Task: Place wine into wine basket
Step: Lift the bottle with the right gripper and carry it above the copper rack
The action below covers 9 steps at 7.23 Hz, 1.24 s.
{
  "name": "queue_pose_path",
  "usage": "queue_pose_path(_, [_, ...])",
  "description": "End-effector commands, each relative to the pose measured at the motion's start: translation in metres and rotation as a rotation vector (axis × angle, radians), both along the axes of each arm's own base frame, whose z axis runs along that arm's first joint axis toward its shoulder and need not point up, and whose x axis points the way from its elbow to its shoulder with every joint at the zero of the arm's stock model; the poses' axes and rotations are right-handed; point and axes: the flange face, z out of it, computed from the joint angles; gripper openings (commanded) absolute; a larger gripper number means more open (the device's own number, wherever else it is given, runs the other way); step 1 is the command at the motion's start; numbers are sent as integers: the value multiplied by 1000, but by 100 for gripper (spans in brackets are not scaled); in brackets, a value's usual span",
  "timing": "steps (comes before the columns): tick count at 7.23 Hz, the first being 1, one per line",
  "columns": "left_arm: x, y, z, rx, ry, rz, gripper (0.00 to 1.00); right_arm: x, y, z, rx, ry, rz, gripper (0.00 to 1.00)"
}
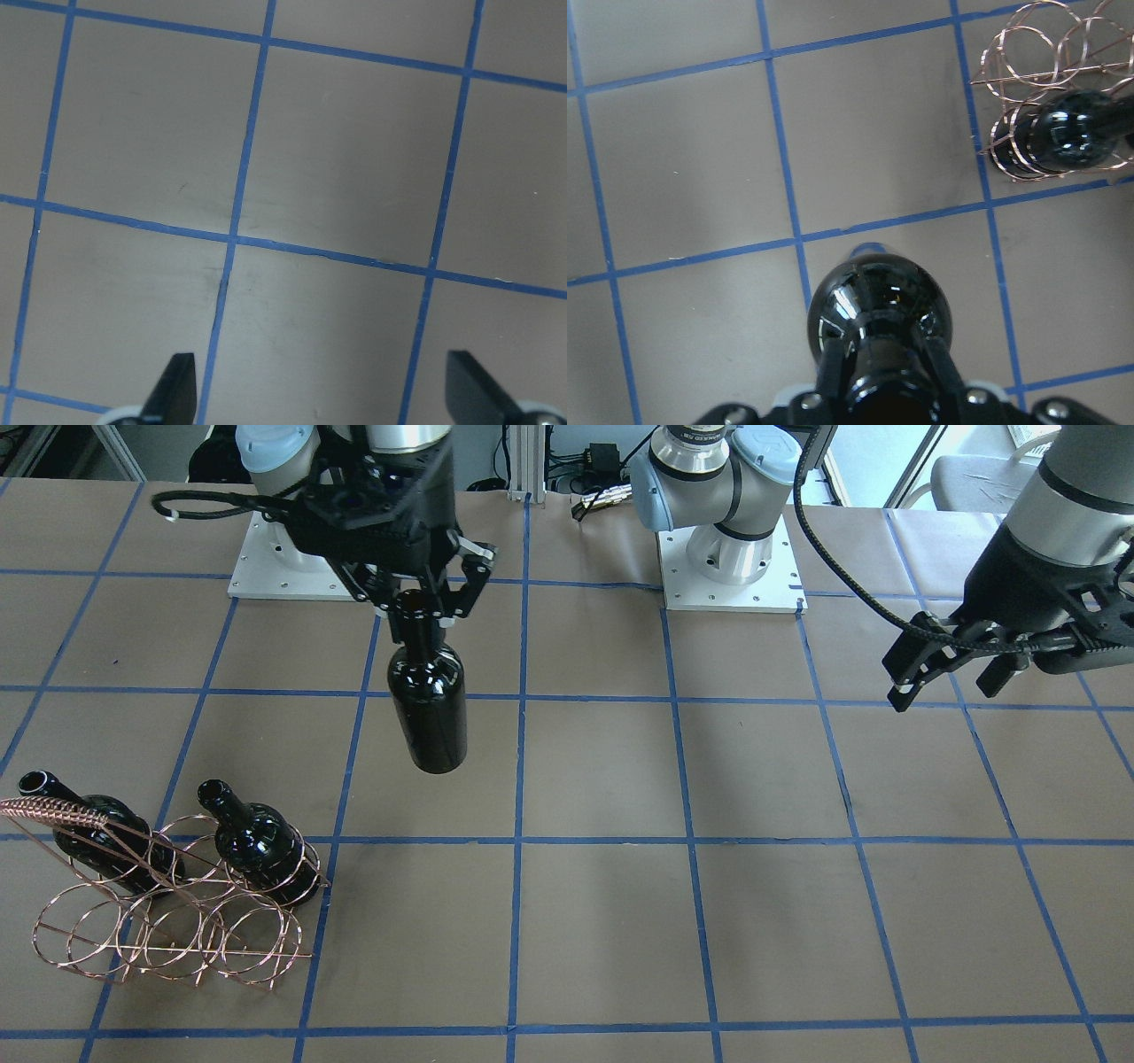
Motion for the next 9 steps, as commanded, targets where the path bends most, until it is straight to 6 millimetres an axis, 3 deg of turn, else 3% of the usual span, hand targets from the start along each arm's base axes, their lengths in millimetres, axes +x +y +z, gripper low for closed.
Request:
queue_pose_path(1, [-77,14,8,-17,31,-14,100,-60,12,22,59,11,14,0])
queue_pose_path(2, [-109,23,6,-9,31,-72,100,-67,18,31,47,-3,35,0])
queue_pose_path(3, [-118,32,1,1,31,-91,100,-74,24,34,67,15,79,0])
queue_pose_path(5, [-120,43,-3,10,29,-101,100,-114,24,44,74,21,122,0])
queue_pose_path(9, [-119,45,-2,9,27,-104,100,-225,-1,48,49,20,108,0])
